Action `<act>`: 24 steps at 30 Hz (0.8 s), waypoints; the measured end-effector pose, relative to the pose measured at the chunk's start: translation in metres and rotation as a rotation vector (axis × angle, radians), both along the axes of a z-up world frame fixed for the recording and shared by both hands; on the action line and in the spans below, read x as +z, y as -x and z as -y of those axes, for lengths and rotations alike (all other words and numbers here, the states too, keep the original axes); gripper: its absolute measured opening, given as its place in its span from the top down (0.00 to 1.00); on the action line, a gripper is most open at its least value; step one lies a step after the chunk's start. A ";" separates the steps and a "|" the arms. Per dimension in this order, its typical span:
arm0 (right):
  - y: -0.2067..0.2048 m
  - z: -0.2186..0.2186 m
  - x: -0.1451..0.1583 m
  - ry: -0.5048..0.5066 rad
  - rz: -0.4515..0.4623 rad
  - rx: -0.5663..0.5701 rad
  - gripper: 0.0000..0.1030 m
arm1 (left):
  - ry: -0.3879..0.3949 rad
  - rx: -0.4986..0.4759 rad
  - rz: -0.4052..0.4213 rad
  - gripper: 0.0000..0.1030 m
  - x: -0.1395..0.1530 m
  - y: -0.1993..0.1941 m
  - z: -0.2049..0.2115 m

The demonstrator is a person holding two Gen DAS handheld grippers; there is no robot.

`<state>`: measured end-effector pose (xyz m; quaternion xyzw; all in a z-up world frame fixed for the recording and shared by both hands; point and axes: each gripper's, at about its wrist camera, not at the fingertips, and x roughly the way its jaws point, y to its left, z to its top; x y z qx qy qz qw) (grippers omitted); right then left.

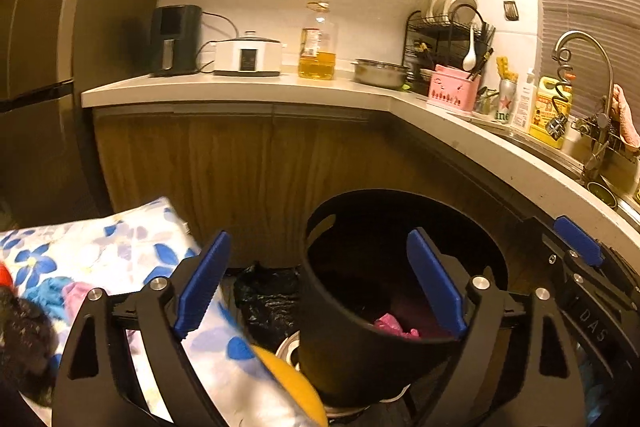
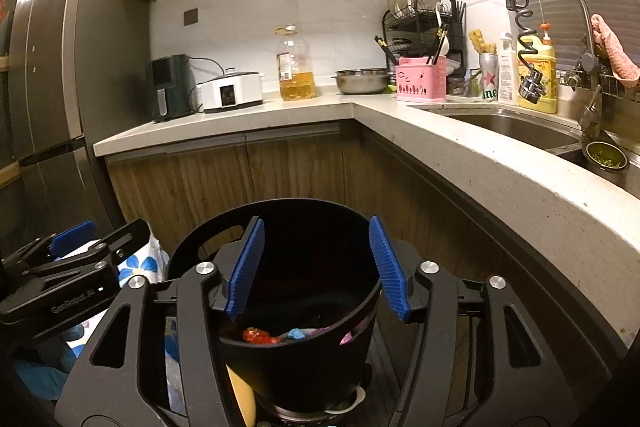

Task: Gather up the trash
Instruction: 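Move both open tools back over the table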

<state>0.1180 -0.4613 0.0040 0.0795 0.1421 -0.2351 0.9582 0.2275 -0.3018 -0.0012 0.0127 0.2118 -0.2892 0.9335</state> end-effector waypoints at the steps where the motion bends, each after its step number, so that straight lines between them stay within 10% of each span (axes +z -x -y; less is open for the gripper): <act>1: 0.002 -0.005 0.000 0.005 -0.002 0.001 0.41 | -0.007 0.010 0.001 0.15 0.000 0.003 -0.004; 24: 0.058 -0.115 0.014 0.001 0.028 0.116 0.21 | 0.017 0.306 0.014 0.05 -0.003 0.076 -0.162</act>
